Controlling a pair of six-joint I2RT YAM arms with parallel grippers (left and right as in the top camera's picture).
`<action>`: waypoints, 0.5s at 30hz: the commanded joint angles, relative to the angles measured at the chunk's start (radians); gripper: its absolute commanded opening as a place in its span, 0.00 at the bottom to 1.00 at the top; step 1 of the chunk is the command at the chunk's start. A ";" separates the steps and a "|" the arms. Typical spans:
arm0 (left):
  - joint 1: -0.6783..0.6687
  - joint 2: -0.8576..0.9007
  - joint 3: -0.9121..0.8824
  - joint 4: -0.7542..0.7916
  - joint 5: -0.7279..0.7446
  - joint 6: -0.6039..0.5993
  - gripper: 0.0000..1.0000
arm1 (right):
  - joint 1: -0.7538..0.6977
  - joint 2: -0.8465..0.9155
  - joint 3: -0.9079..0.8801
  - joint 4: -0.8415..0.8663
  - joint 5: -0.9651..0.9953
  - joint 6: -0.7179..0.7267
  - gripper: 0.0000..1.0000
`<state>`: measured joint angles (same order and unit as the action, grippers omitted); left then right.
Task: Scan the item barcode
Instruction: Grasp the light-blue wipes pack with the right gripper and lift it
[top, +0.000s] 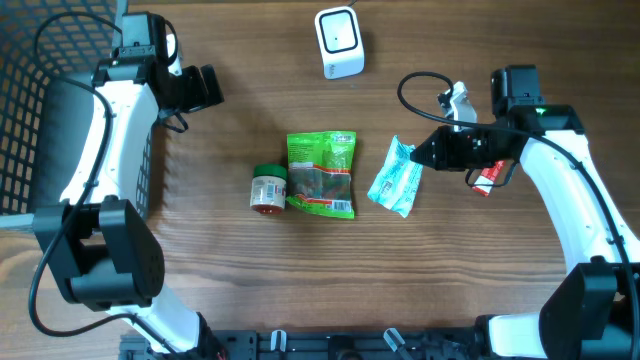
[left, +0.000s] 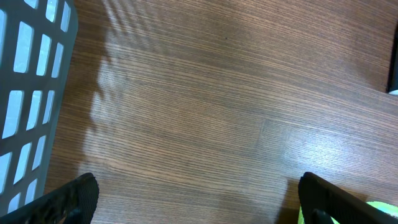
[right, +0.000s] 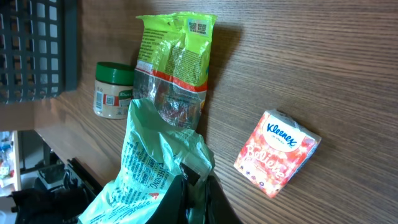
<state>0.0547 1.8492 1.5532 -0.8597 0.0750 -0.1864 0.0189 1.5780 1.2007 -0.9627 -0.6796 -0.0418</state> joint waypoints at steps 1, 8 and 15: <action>0.003 -0.015 0.010 0.000 -0.006 -0.009 1.00 | 0.004 -0.014 0.002 0.004 -0.009 0.016 0.04; 0.002 -0.015 0.010 0.000 -0.006 -0.009 1.00 | 0.004 -0.014 0.002 0.000 -0.009 0.002 0.04; 0.002 -0.015 0.010 0.000 -0.006 -0.009 1.00 | 0.004 -0.037 0.005 -0.025 -0.021 -0.010 0.04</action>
<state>0.0544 1.8492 1.5532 -0.8600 0.0750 -0.1864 0.0189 1.5780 1.2007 -0.9871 -0.6796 -0.0463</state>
